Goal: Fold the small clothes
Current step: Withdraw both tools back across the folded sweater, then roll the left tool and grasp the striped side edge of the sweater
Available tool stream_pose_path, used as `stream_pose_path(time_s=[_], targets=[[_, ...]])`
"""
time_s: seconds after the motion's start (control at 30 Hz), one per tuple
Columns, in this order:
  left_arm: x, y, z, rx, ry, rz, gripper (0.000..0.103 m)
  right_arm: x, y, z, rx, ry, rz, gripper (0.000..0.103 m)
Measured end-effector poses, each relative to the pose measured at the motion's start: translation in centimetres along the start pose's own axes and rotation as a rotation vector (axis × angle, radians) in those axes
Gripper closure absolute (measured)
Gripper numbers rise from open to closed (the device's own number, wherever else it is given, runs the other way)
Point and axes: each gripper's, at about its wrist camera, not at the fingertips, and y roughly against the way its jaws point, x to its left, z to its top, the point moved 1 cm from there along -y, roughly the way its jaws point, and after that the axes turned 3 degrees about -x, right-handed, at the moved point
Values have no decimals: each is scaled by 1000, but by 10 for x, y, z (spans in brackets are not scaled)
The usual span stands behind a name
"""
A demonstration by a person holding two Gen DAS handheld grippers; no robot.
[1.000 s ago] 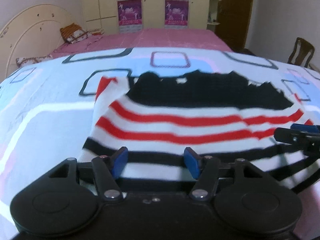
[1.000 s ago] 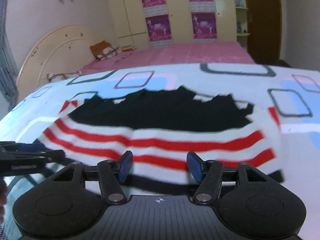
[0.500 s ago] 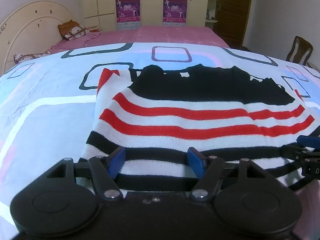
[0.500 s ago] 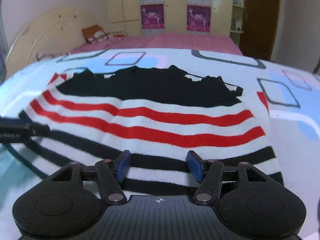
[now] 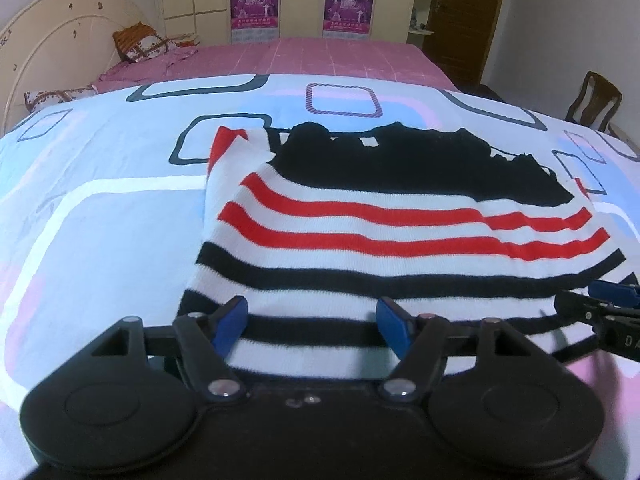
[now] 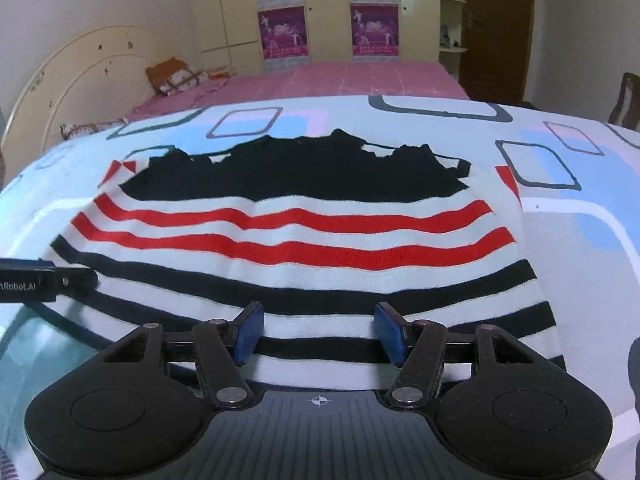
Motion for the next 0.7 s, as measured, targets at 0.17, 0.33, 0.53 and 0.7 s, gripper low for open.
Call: stream_pose_path(time_s=[0.17,0.33,0.53,0.7], targets=[[7,11,-5,15,14,-7,27,14,8,5,-20,4,19,42],[15,17,-13,35,29,-13,25,31,10,10,-40,22,35,42],[22,16,-25,73,58,-20,25,48,-11,6,-8,70,14,42],[36,12,-35,139,164,-67,25,47,-22,-6,37,79,9,42]])
